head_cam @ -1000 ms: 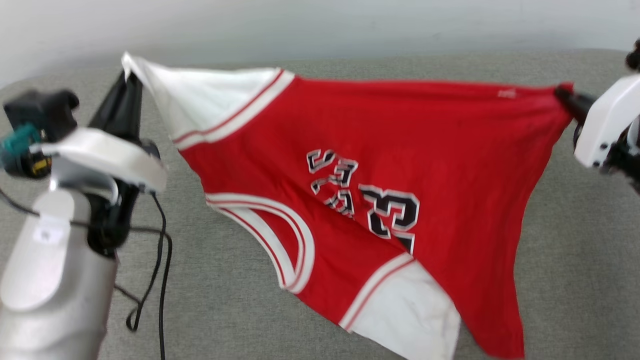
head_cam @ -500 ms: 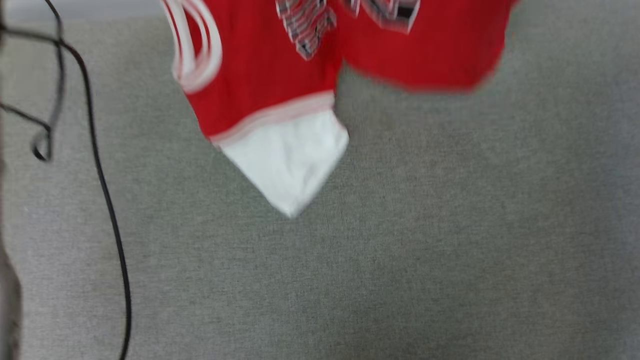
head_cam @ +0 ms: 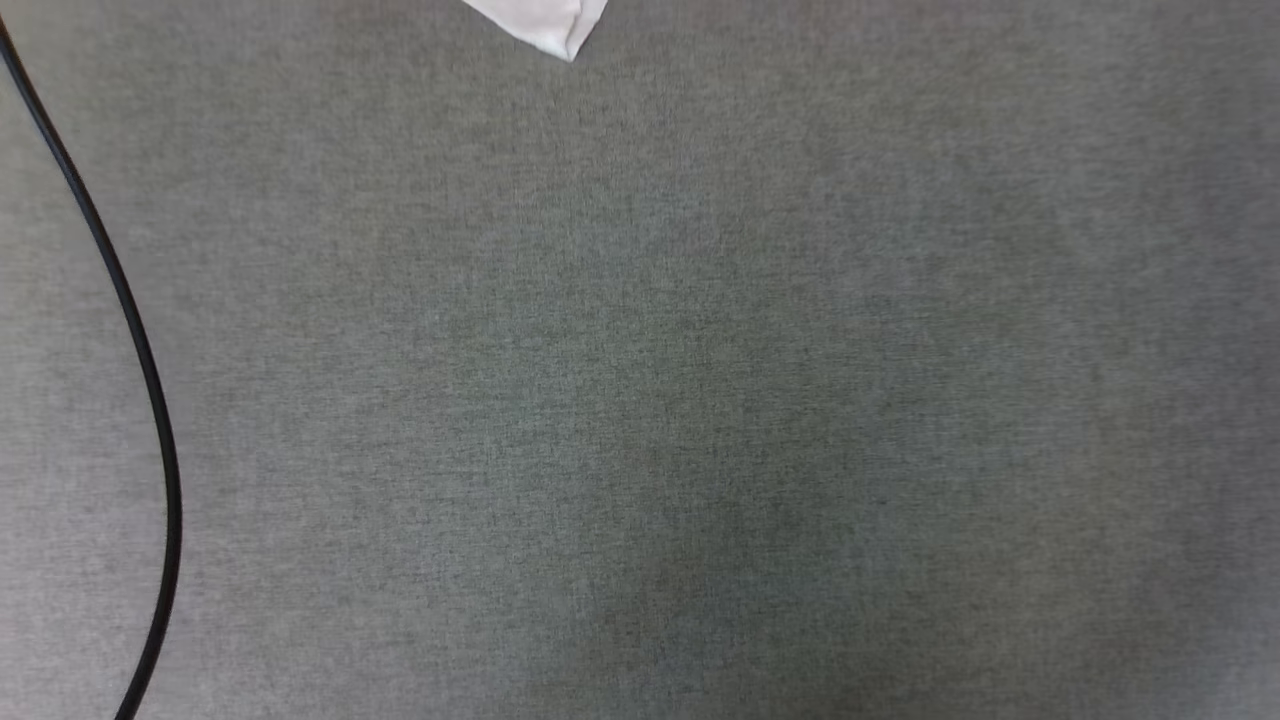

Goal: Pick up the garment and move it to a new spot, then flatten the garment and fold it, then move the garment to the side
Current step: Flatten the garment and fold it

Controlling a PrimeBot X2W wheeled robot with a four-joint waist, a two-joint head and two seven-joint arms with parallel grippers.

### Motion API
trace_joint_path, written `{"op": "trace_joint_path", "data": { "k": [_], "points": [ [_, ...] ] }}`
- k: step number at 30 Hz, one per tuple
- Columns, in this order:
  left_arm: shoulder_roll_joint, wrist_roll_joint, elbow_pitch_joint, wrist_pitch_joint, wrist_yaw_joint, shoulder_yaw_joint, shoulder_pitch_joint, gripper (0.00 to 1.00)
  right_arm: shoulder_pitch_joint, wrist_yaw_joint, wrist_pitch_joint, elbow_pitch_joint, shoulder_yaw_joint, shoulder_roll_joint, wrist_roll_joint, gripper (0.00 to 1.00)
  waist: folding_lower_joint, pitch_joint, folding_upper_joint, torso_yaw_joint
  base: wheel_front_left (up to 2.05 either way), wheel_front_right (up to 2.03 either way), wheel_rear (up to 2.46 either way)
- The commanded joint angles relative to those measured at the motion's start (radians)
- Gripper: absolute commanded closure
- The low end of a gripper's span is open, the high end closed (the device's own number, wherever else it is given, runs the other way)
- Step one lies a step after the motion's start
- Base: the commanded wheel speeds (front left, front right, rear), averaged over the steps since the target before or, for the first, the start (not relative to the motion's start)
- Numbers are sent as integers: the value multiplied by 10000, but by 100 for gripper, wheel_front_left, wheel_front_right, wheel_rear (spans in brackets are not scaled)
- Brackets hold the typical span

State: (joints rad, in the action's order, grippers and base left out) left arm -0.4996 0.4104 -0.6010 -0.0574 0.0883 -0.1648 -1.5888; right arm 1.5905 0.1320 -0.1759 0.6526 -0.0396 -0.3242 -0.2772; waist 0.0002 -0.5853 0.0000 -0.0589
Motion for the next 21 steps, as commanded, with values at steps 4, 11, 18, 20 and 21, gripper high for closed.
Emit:
{"op": "trace_joint_path", "data": {
  "k": [4,11,18,20,21],
  "points": [
    [95,190,-233,-67,6,55,137,100,322,-23,186,479,-308,157,-101,100,-2,-674,0,112,0,0,0],
    [353,863,-545,-183,90,280,1210,100,-225,-22,703,1421,-968,405,-687,100,-2,-743,0,150,0,0,0],
    [606,1613,-700,-624,261,387,3427,100,-2092,-22,1234,1842,-1802,354,-1543,100,-2,-89,0,246,0,0,0],
    [641,1809,-731,-812,324,432,4354,100,-2922,-20,1373,1921,-2051,334,-1747,100,-2,259,0,245,0,0,0],
    [686,1941,-716,-904,328,450,4818,100,-3315,-22,1513,1897,-2141,290,-1865,100,-2,427,0,265,0,0,0]
  ]
}}
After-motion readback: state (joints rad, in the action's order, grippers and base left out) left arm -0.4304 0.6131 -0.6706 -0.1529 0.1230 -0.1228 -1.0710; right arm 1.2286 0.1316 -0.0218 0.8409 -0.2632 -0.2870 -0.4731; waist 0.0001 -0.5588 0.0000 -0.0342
